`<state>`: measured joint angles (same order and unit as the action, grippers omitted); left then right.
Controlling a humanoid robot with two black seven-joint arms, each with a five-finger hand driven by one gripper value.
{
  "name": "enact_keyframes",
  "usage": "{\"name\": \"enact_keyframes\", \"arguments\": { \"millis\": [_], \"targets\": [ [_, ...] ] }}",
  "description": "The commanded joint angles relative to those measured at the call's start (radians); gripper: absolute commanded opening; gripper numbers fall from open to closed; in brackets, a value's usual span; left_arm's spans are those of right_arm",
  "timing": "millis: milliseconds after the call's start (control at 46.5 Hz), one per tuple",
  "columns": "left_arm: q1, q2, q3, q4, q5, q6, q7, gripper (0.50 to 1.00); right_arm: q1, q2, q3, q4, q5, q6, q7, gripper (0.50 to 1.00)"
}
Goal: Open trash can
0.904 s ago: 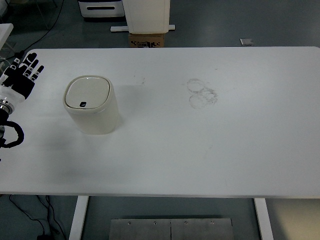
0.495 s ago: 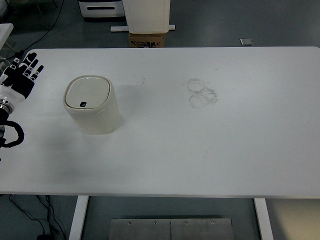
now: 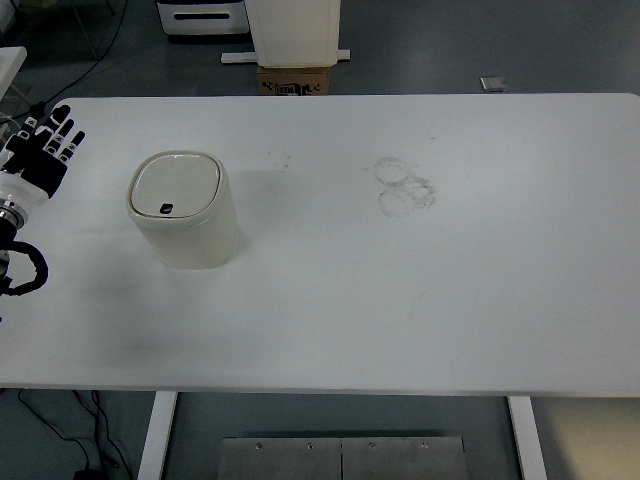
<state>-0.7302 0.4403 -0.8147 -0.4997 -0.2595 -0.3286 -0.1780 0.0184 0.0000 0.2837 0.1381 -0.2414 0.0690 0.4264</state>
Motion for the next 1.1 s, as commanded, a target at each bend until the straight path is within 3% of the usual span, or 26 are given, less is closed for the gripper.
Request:
{"name": "enact_keyframes", "arguments": {
  "millis": [0,969,1076],
  "targets": [
    [0.0,0.001,0.0,0.0,0.0,0.0,-0.002,1.0,0.0,0.0,-0.001,0.0,-0.001,0.0,0.0,0.991],
    [0.0,0.009,0.006,-0.011,0.012,0.013,0.0,1.0,0.0,0.0,0.0,0.0,0.001,0.0,0.0,0.991],
    [0.0,0.064,0.011,-0.127,0.043,0.046,0.008,1.0,0.0,0.0,-0.001,0.0,0.001,0.0,0.0,0.991]
  ]
}}
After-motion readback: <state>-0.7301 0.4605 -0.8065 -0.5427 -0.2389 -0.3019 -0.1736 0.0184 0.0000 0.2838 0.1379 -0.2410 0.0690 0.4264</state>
